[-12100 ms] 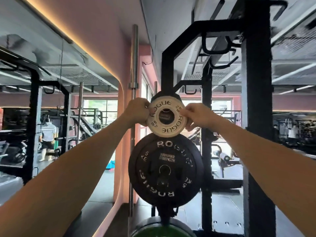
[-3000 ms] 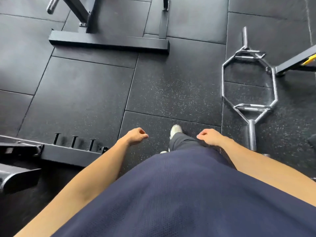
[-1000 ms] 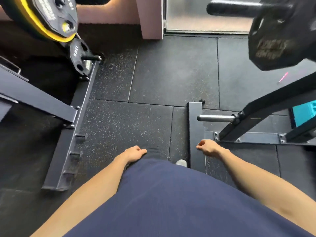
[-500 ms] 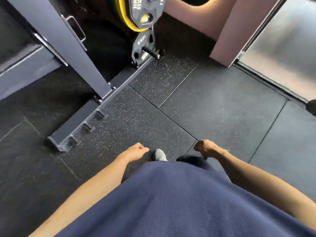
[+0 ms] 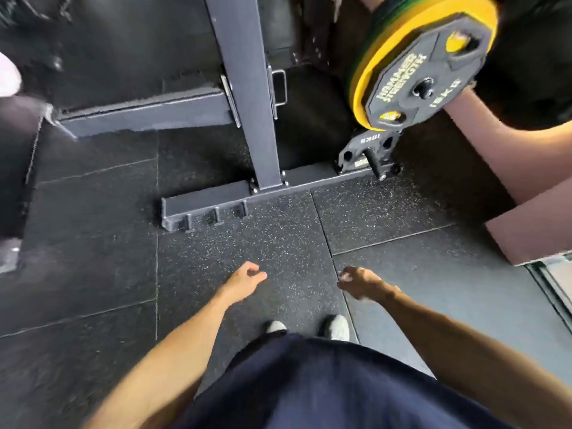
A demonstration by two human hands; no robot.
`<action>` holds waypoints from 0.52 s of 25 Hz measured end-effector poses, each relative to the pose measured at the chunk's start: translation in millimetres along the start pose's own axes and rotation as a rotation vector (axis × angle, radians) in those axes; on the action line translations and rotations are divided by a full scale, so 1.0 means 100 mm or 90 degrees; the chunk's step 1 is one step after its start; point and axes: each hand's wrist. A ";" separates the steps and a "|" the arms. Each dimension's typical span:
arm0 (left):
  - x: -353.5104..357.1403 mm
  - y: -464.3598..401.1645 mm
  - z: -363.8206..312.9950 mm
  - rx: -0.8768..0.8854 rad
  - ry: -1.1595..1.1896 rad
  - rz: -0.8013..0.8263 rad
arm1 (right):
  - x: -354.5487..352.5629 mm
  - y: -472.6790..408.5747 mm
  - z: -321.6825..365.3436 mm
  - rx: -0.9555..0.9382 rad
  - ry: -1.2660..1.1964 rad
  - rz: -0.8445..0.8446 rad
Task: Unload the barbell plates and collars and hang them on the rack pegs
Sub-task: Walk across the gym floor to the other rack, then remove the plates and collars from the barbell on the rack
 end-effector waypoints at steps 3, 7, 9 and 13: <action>-0.37 -0.03 -0.29 0.017 0.041 -0.085 | -0.47 -0.19 0.34 -0.065 -0.015 -0.041; -0.97 0.00 -0.63 0.061 0.109 -0.182 | -0.98 -0.33 0.91 -0.157 -0.023 -0.115; -1.29 0.06 -0.79 0.091 0.144 -0.217 | -1.21 -0.32 1.21 -0.191 -0.029 -0.157; -2.04 0.22 -1.21 0.168 0.193 -0.309 | -1.79 -0.21 1.87 -0.305 -0.056 -0.265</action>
Point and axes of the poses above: each hand's wrist, its own y-axis away from the middle knuckle, its own x-axis out of the palm, z = x × y, and after that the axes turned 6 degrees about -z, right-handed
